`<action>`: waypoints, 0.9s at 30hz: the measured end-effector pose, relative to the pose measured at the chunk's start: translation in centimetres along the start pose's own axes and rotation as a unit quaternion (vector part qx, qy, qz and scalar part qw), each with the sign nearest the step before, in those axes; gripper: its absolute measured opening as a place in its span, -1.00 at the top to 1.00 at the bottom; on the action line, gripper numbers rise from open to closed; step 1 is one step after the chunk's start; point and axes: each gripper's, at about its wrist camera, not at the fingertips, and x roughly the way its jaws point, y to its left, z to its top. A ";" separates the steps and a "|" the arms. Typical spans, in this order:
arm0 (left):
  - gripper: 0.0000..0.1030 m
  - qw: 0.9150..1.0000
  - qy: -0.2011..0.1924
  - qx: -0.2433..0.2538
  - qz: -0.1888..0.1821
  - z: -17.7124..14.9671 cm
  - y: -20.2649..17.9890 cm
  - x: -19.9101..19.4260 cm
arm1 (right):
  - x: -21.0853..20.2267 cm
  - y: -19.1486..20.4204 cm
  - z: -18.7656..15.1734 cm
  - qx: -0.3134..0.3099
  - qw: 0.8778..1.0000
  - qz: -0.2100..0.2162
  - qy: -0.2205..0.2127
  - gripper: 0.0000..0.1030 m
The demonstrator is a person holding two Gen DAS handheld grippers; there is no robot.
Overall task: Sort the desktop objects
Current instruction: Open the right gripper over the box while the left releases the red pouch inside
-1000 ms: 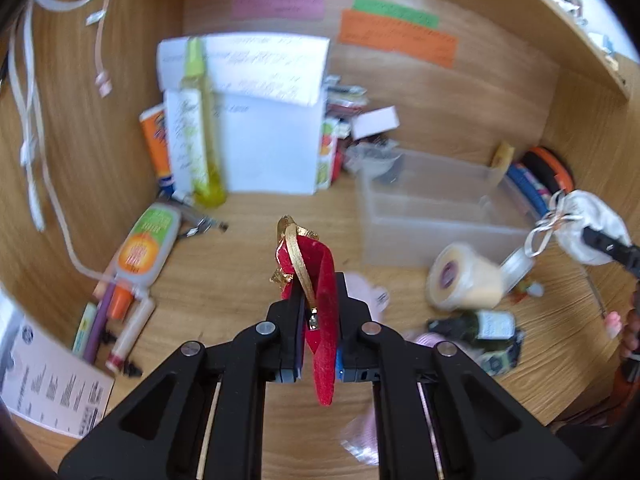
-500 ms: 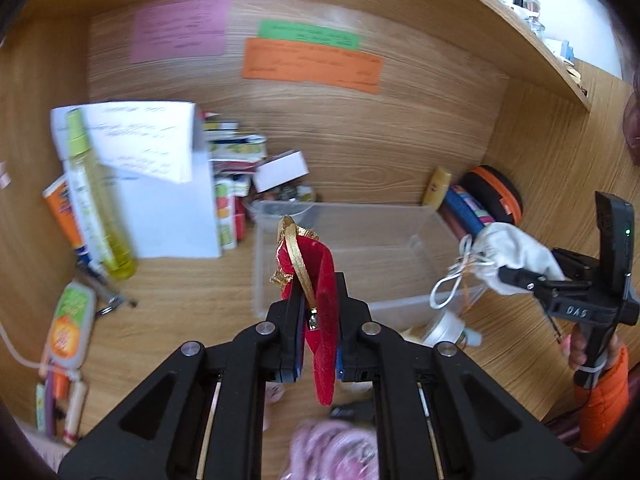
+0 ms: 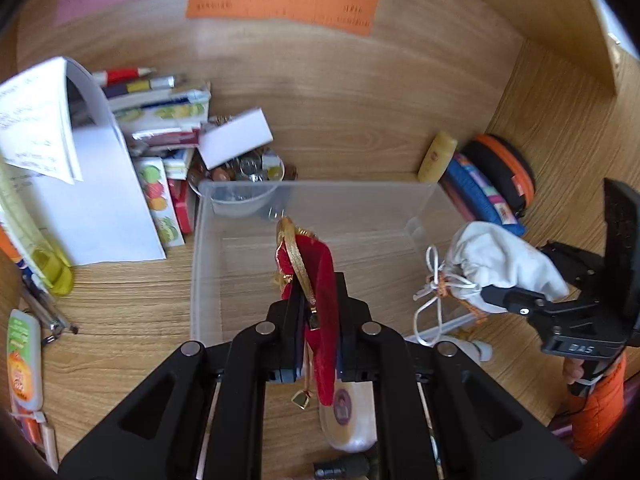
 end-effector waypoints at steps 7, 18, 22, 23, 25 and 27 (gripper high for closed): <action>0.79 1.000 0.022 0.008 -0.003 0.1 0.3 1.8 | 1.1 0.7 0.6 -0.019 1.000 0.000 0.015 -0.10; 0.79 0.998 0.056 0.004 -0.004 -0.9 1.2 3.9 | 3.6 1.5 0.2 -0.020 0.999 0.002 0.039 -0.11; 0.79 0.998 0.057 0.006 0.002 -1.1 1.2 3.8 | 4.0 1.9 0.3 -0.026 0.999 -0.012 0.043 -0.12; 0.79 0.998 0.056 0.006 0.004 -1.1 1.2 3.8 | 4.0 1.9 0.3 -0.026 0.999 -0.013 0.043 -0.16; 0.79 0.999 0.052 0.009 0.007 -0.9 1.0 3.5 | 4.0 2.0 0.4 -0.025 0.999 -0.018 0.039 -0.18; 0.79 0.999 0.044 0.012 0.013 -0.8 0.8 3.1 | 3.8 2.1 0.7 -0.025 0.999 -0.021 0.032 -0.21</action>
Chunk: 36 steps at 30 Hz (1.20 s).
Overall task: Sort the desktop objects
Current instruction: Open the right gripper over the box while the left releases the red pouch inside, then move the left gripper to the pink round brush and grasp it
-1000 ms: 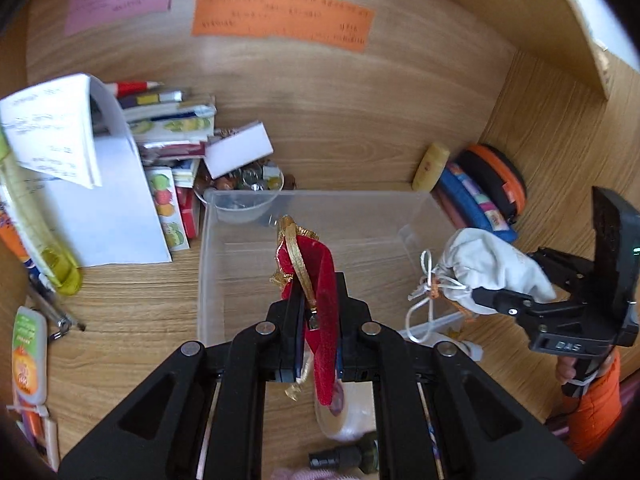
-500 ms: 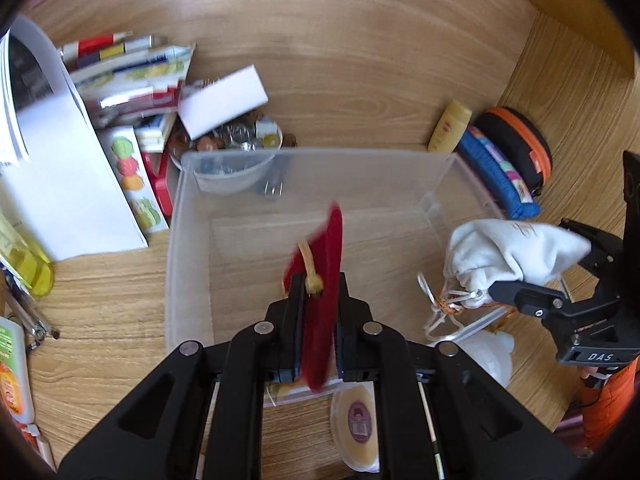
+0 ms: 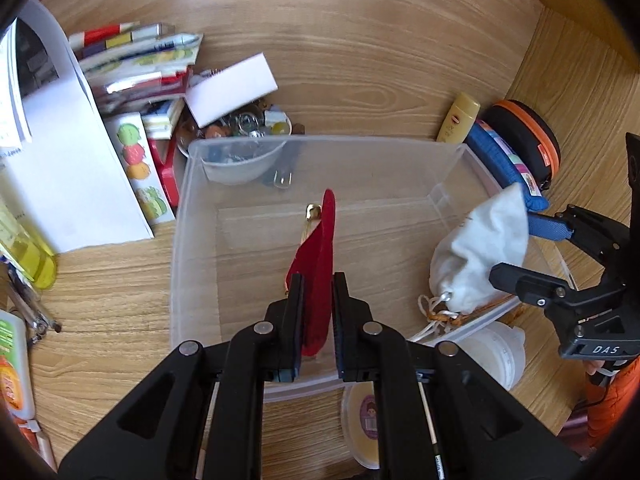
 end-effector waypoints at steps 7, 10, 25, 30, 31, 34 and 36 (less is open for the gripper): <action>0.77 1.000 -0.030 0.005 0.009 0.8 -0.2 -2.2 | -2.4 0.5 0.5 -0.004 0.999 -0.022 -0.036 -0.37; 0.67 0.999 -0.038 0.006 0.009 0.8 -0.2 -3.0 | -3.5 0.7 0.3 -0.002 0.998 -0.029 -0.047 -0.40; -0.26 0.994 -0.095 0.019 0.047 -1.6 -0.4 -9.2 | -7.8 1.8 -1.6 0.007 0.996 -0.046 -0.082 -0.62; -0.45 0.993 -0.102 0.022 0.058 -3.1 -0.1 -10.6 | -8.7 1.8 -2.6 0.021 0.995 -0.042 -0.084 -0.64; -0.46 0.993 -0.101 0.020 0.059 -3.5 0.1 -10.7 | -8.8 1.9 -3.0 0.024 0.995 -0.043 -0.084 -0.64; -0.54 0.994 -0.093 0.013 0.061 -4.7 0.9 -11.0 | -8.8 1.9 -3.8 0.032 0.995 -0.042 -0.080 -0.64; -0.63 0.994 -0.088 0.007 0.062 -5.4 1.4 -10.9 | -8.8 1.8 -4.4 0.036 0.995 -0.042 -0.077 -0.64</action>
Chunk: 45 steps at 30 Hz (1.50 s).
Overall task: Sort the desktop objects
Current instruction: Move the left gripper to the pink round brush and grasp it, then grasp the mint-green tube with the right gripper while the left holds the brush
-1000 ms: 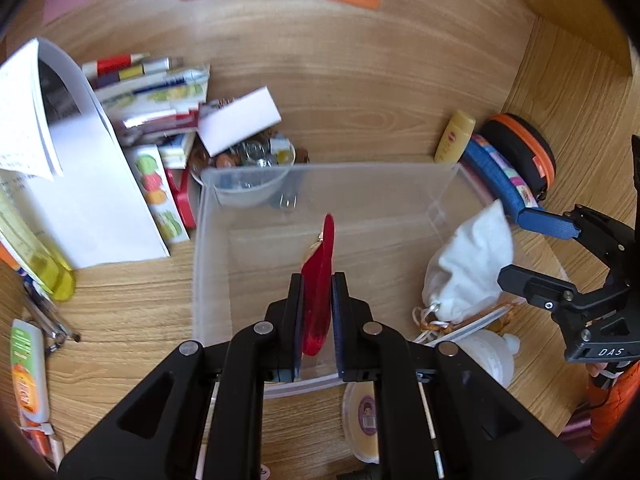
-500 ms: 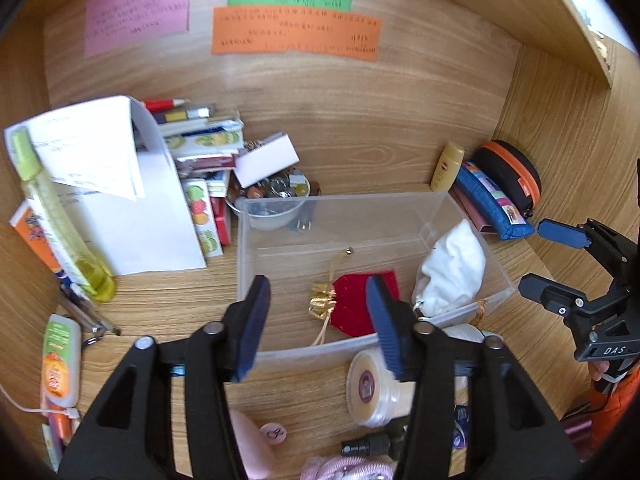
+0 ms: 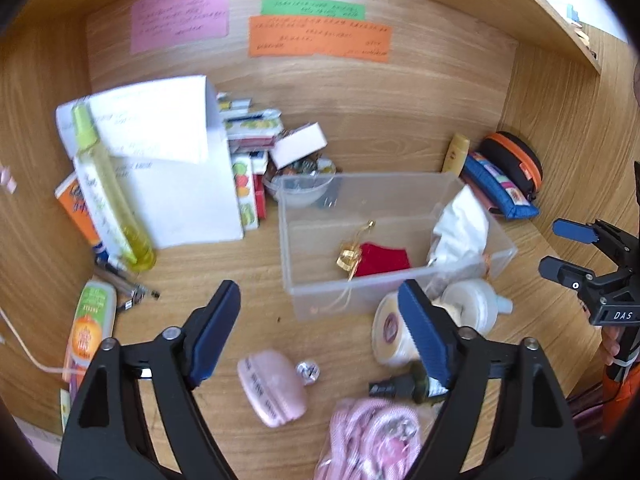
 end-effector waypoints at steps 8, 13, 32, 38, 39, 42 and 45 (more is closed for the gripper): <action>-0.65 0.998 0.048 -0.035 -0.001 -3.4 2.0 1.4 | 1.4 -0.6 -3.0 0.020 0.999 -0.005 0.041 -0.64; -0.65 0.997 0.072 -0.040 0.007 -5.3 2.1 2.7 | 2.5 -0.9 -4.6 0.022 0.998 -0.014 0.064 -0.64; -0.51 0.992 0.109 -0.053 0.031 -6.4 2.1 6.8 | 7.2 -1.6 -5.7 0.009 0.994 0.004 0.108 -0.59; -0.44 0.991 0.110 -0.048 0.050 -6.3 2.2 7.6 | 7.8 -0.9 -5.3 -0.023 0.994 0.001 0.111 -0.44; -0.44 0.992 0.110 -0.046 0.051 -6.3 2.1 7.7 | 8.1 -0.7 -5.2 -0.027 0.993 0.000 0.113 -0.39; -0.33 0.992 0.107 -0.039 0.059 -6.2 2.0 7.8 | 8.6 -0.4 -5.2 -0.036 0.992 0.003 0.118 -0.20; -0.21 0.992 0.103 -0.031 0.068 -6.1 2.0 7.8 | 8.8 -0.3 -5.4 -0.042 0.992 0.008 0.122 -0.04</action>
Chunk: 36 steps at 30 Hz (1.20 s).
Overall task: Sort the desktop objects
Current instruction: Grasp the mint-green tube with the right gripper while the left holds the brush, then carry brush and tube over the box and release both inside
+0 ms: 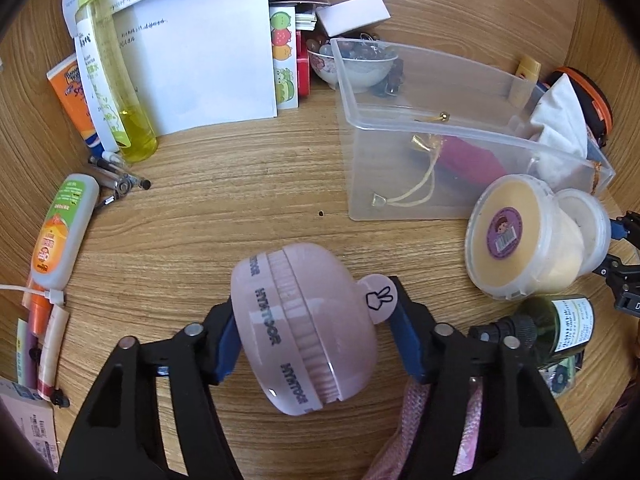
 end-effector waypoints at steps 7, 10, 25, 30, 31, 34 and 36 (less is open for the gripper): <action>-0.21 1.000 -0.013 -0.004 0.006 0.1 0.2 -0.4 | 0.3 0.5 -0.4 -0.018 1.000 0.004 -0.002 0.16; -0.21 1.000 -0.022 -0.010 0.008 0.1 0.4 -0.7 | 0.3 0.4 -0.5 -0.017 1.000 0.014 -0.001 0.27; -0.19 0.998 -0.051 -0.040 0.008 -0.5 2.2 -2.7 | -1.5 -0.7 -2.2 0.017 1.000 0.010 -0.005 0.56; -0.19 0.997 -0.060 -0.043 0.008 -0.2 2.4 -3.8 | -2.9 -1.3 -2.8 0.026 1.000 0.000 -0.011 0.55; -0.19 0.997 -0.062 -0.042 0.007 -0.1 2.4 -4.0 | -3.1 -1.5 -2.7 0.026 1.000 -0.001 -0.012 0.55; -0.19 0.997 -0.071 -0.042 0.006 0.3 2.2 -4.8 | -4.3 -1.6 -2.5 0.025 0.999 -0.009 -0.024 0.55; -0.19 0.996 -0.078 -0.041 0.003 0.6 2.0 -5.4 | -5.0 -1.6 -2.4 0.023 0.999 -0.016 -0.030 0.56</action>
